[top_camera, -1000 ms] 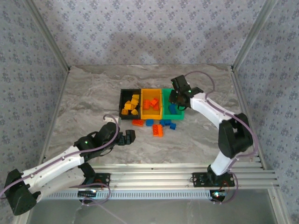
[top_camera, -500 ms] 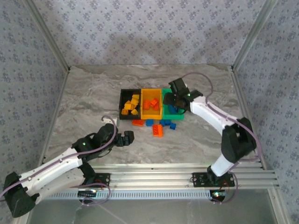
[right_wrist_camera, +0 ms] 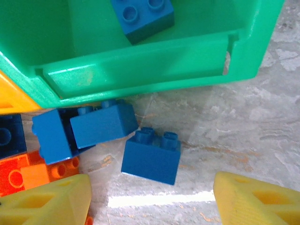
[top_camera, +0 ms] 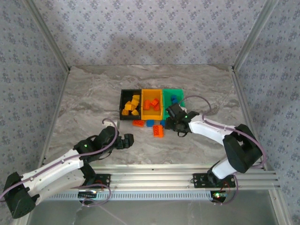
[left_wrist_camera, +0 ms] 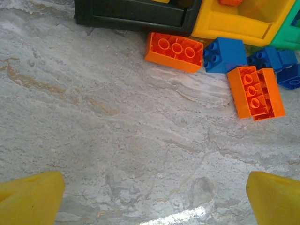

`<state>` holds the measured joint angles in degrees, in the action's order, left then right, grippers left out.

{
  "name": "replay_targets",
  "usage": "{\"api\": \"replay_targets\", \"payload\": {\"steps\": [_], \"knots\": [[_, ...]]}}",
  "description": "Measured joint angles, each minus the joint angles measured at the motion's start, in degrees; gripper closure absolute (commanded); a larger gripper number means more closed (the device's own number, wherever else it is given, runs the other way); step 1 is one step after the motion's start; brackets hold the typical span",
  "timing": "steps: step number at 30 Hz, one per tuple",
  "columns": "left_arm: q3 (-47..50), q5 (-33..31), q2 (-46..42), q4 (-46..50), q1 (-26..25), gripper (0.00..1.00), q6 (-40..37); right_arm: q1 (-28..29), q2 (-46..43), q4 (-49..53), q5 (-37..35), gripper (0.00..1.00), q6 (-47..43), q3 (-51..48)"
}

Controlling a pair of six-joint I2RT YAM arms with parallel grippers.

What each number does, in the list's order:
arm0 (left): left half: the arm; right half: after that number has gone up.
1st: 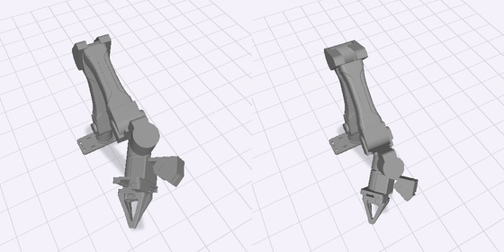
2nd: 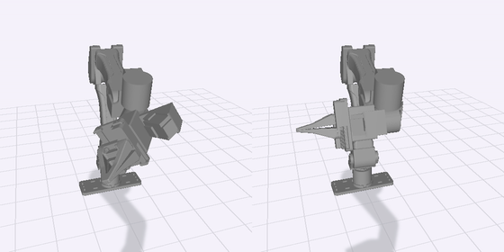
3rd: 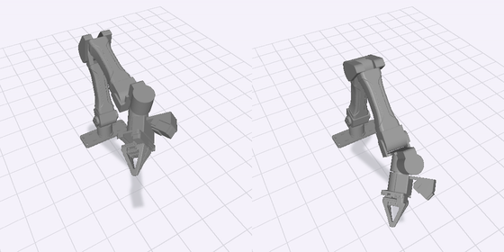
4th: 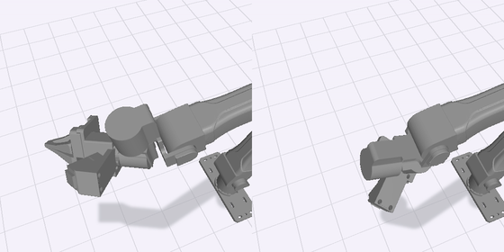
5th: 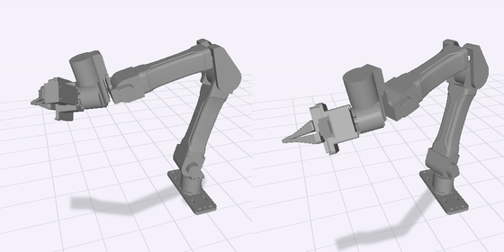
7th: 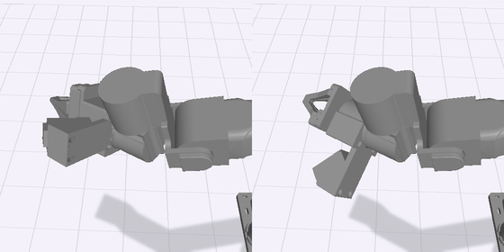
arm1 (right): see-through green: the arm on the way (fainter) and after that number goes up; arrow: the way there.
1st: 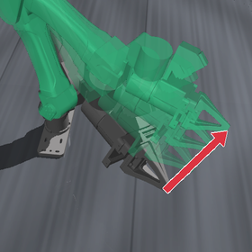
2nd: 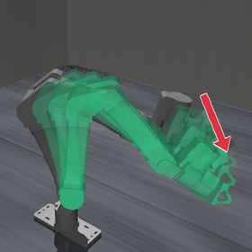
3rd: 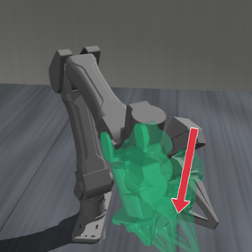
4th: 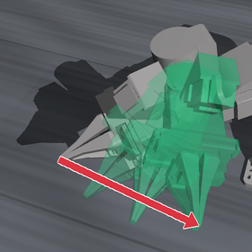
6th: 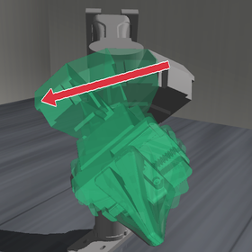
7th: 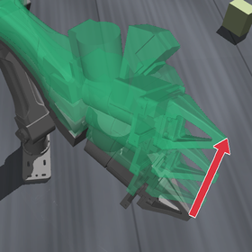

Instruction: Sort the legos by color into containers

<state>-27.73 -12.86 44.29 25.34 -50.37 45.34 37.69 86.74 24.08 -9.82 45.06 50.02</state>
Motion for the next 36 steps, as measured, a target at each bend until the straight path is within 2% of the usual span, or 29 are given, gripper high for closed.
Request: {"api": "replay_targets", "payload": {"steps": [6,12,13,15,19,22,27,36], "knots": [[0.07,0.0,0.0,-0.02,0.0,0.0,0.22,-2.21,3.5,-3.26,0.66,0.38,0.09,0.0],[0.07,0.0,0.07,-0.04,0.0,0.0,0.24,-3.39,4.22,-6.12,1.68,0.59,-0.94,0.02],[0.07,0.0,0.07,-0.04,0.0,0.0,0.24,-3.39,4.22,-6.38,1.7,0.6,-1.07,0.02],[0.07,0.0,0.07,-0.07,0.0,0.0,0.26,-3.37,4.2,-6.6,1.75,0.59,-1.07,0.02],[0.07,0.0,0.7,-0.26,0.0,0.0,0.26,-3.06,4.11,-6.45,1.62,0.47,-1.27,-0.13],[0.07,0.02,1.16,-0.42,0.0,0.0,0.24,-2.58,4.11,-6.34,1.51,0.46,-1.6,-0.22],[0.07,0.02,1.22,-0.76,0.0,0.0,0.26,-1.46,4.92,-6.23,1.6,0.49,-1.9,-0.26],[0.07,0.02,1.22,-0.74,0.11,0.0,0.26,-0.92,6.23,-5.73,1.68,0.66,-2.49,-0.26]]}}
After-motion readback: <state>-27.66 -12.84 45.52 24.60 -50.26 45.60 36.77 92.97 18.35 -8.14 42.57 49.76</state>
